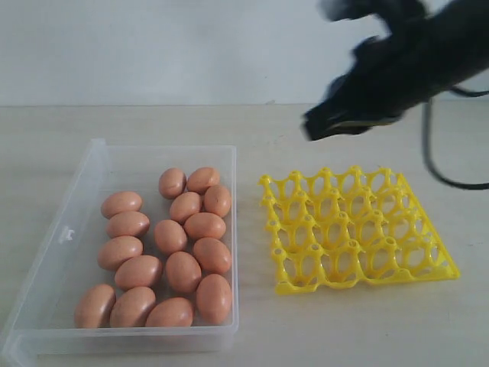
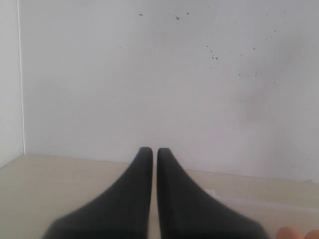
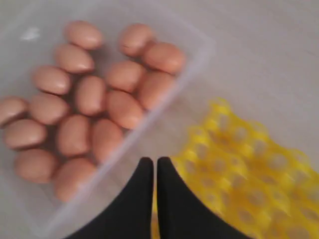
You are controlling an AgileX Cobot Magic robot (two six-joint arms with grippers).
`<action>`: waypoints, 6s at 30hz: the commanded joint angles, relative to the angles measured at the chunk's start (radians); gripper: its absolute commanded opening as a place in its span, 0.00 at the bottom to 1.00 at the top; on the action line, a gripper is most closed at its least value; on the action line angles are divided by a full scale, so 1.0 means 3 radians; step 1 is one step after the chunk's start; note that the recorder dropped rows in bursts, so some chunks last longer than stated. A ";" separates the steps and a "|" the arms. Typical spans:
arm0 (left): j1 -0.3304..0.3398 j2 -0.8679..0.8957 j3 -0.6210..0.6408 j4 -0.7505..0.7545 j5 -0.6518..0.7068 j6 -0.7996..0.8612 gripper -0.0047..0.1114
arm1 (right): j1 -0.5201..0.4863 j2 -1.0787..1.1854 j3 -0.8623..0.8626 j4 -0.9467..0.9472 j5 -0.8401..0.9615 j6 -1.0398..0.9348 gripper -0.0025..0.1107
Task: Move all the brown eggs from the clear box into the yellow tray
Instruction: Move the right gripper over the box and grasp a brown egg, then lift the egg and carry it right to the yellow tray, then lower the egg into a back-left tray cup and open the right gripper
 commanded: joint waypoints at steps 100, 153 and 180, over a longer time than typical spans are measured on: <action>-0.0005 -0.0007 -0.0003 0.0013 0.0010 0.0018 0.07 | -0.0755 0.1530 0.1253 -0.4968 -0.6410 0.4271 0.02; -0.0005 -0.0007 -0.0003 0.0013 0.0010 0.0018 0.07 | -0.0437 0.2234 0.0601 -0.4531 -0.5301 0.4359 0.07; -0.0005 -0.0007 -0.0003 0.0013 0.0010 0.0018 0.07 | -0.0457 0.1401 0.0605 -0.5182 -0.4914 0.5292 0.56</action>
